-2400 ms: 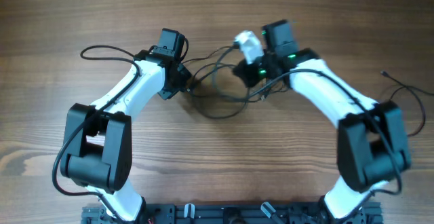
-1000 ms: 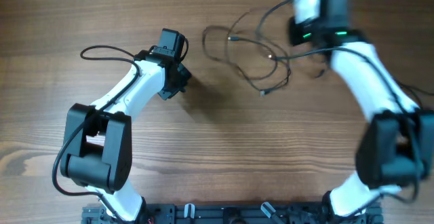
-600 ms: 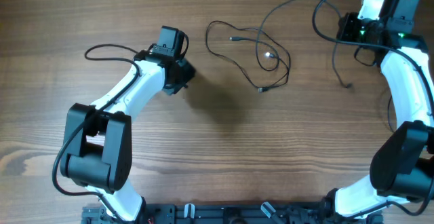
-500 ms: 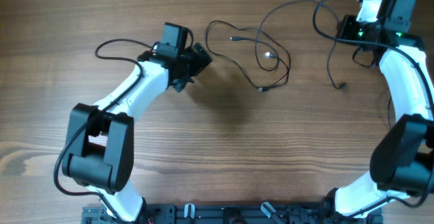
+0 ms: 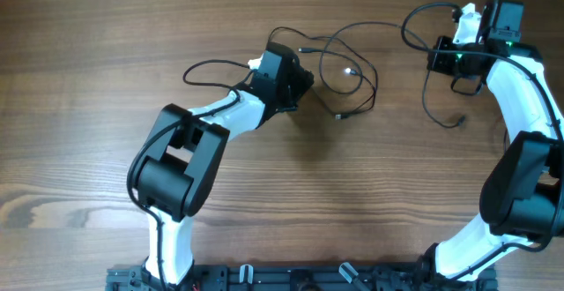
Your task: Untangle cables
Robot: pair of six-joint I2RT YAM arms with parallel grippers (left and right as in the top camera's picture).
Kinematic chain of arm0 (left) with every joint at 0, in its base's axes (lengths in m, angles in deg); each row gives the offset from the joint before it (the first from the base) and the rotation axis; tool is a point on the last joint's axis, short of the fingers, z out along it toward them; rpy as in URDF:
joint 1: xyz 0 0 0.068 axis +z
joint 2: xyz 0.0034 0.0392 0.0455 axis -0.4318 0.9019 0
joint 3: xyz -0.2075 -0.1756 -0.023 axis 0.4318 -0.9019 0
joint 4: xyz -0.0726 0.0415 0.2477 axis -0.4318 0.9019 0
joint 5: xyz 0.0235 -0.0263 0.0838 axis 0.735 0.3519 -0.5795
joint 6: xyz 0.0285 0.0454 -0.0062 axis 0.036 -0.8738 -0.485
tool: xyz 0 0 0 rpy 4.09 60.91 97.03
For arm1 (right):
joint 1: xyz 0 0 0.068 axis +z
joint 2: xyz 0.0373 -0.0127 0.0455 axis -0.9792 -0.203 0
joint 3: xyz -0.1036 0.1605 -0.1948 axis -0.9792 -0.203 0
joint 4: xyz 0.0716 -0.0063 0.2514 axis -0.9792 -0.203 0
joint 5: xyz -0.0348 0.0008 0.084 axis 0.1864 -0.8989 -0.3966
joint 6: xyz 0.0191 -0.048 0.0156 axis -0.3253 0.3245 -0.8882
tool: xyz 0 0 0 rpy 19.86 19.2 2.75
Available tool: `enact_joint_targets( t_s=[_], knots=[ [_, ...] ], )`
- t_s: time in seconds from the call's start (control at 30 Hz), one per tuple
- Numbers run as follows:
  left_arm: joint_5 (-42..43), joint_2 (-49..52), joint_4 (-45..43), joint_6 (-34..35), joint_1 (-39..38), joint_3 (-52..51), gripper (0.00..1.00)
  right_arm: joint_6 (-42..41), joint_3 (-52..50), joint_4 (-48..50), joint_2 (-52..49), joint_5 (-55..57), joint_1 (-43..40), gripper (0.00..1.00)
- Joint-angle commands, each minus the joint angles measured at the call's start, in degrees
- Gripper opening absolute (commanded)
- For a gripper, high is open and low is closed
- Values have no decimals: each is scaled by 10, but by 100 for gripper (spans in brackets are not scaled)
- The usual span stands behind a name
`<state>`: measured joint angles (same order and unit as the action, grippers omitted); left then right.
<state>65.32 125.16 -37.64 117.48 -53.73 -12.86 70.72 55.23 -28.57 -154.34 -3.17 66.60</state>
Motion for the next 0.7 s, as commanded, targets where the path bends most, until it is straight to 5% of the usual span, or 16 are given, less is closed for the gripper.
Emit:
enact_joint_targets(
  t_s=[0.0,0.13,0.27,0.4,0.53,0.6,0.67],
  knots=[
    [-23,14,-11,10,10,0,4,-7,-1,-12,-9,-19,1,4],
    [35,-21,74,-134,56,1,4,-5,-1,-33,-9,-108,1,4],
    [-34,-117,321,-234,121,1,4,-8,-1,-41,-9,-151,13,4],
    [-189,-194,497,-243,149,1,4,-101,-3,-43,-10,-57,31,4],
    [-207,-196,544,-243,149,0,4,-148,-33,-36,-10,-23,53,7],
    [-207,-196,538,-240,149,0,4,-164,-51,-29,-10,3,67,38],
    [-205,-196,522,-236,149,0,4,-158,-65,-7,-10,-41,82,47]
  ],
)
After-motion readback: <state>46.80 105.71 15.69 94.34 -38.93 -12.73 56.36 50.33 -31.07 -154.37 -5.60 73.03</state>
